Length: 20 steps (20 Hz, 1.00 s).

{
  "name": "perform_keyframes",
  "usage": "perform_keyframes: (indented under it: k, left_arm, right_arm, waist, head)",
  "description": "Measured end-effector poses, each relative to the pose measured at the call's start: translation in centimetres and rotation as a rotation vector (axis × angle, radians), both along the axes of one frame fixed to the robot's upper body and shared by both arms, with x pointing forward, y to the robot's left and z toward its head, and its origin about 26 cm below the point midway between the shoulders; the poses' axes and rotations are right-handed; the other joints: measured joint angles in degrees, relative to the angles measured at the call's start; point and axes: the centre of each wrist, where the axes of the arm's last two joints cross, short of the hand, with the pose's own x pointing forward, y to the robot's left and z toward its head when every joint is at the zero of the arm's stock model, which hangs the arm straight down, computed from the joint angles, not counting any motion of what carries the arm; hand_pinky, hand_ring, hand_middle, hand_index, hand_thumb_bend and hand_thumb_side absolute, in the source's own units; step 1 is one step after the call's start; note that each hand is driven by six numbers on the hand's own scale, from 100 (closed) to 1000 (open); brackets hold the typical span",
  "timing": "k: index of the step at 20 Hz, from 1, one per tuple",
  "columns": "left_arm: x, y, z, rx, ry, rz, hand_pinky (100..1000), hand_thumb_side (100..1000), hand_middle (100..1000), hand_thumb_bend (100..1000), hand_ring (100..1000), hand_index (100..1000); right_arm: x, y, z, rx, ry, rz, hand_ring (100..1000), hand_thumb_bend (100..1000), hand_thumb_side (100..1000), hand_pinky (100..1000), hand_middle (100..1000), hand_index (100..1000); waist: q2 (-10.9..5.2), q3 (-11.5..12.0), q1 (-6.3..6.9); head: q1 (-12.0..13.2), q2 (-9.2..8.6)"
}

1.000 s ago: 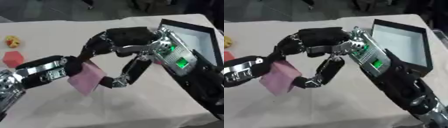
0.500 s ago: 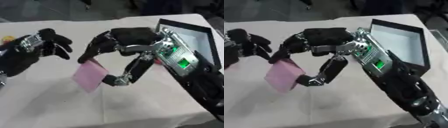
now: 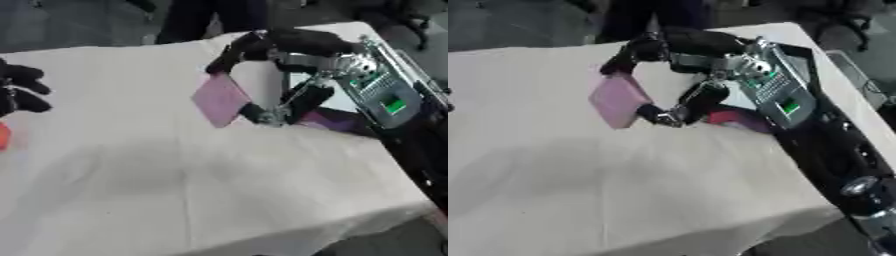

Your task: Pick up the objects with one hand, pass them to the other hand, and then place them into the box on the other side of the table.

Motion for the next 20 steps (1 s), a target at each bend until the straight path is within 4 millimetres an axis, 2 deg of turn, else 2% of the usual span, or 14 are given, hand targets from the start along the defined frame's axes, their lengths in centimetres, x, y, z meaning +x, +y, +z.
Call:
perform_keyframes:
  k: [1,2,3,7,11,15,16,20]
  left_arm:
    - [-0.3,0.2,-0.4,-0.006,-0.013,0.023,765,879,631,100,616,796]
    - [-0.5,0.4,-0.8,-0.011,-0.024,0.045,766,866,632,100,616,797]
    - [-0.7,0.5,-1.2,-0.015,-0.036,0.065,766,875,631,100,616,797]
    - [-1.2,0.3,-2.7,-0.037,-0.091,0.126,763,880,625,100,611,796]
    - [-1.5,-0.8,-3.8,-0.056,-0.131,0.164,764,875,626,100,612,797]
    - [-1.5,-1.8,-4.3,-0.056,-0.168,0.178,765,869,627,100,612,799]
    - [-1.5,-2.0,-4.4,-0.051,-0.176,0.177,765,864,627,100,612,799]
    - [-1.6,-2.3,-4.5,-0.036,-0.192,0.172,766,867,628,100,613,800]
  right_arm:
    - [0.2,-1.4,-0.1,0.002,0.01,-0.064,689,100,230,722,378,893]
    - [0.4,-2.8,-0.1,0.006,0.016,-0.127,696,100,100,720,394,896]
    - [0.6,-4.1,-0.1,0.013,0.02,-0.188,696,100,227,720,395,896]
    - [1.2,-8.5,0.2,0.065,0.02,-0.412,723,100,207,727,489,908]
    - [1.4,-12.4,0.0,0.119,0.031,-0.617,751,100,198,753,582,919]
    - [2.0,-14.8,-0.7,0.119,0.091,-0.769,768,100,205,767,644,927]
    - [2.2,-15.1,-1.0,0.113,0.109,-0.801,777,100,187,775,672,931]
    - [3.3,-15.5,-2.5,0.06,0.182,-0.905,819,100,244,817,783,965]
  waist:
    - [0.0,0.0,0.07]
    - [0.0,0.01,0.14]
    - [0.0,0.11,0.21]
    - [0.0,1.63,0.45]
    - [0.31,3.46,0.94]
    - [0.55,4.31,0.82]
    - [0.57,4.44,0.79]
    - [0.58,4.91,0.53]
  head:
    - [-0.94,0.0]
    - [-1.83,0.0]
    - [-2.64,0.0]
    - [-5.85,0.0]
    - [-8.82,0.0]
    - [-10.5,0.0]
    - [-10.8,0.0]
    - [-11.9,0.0]
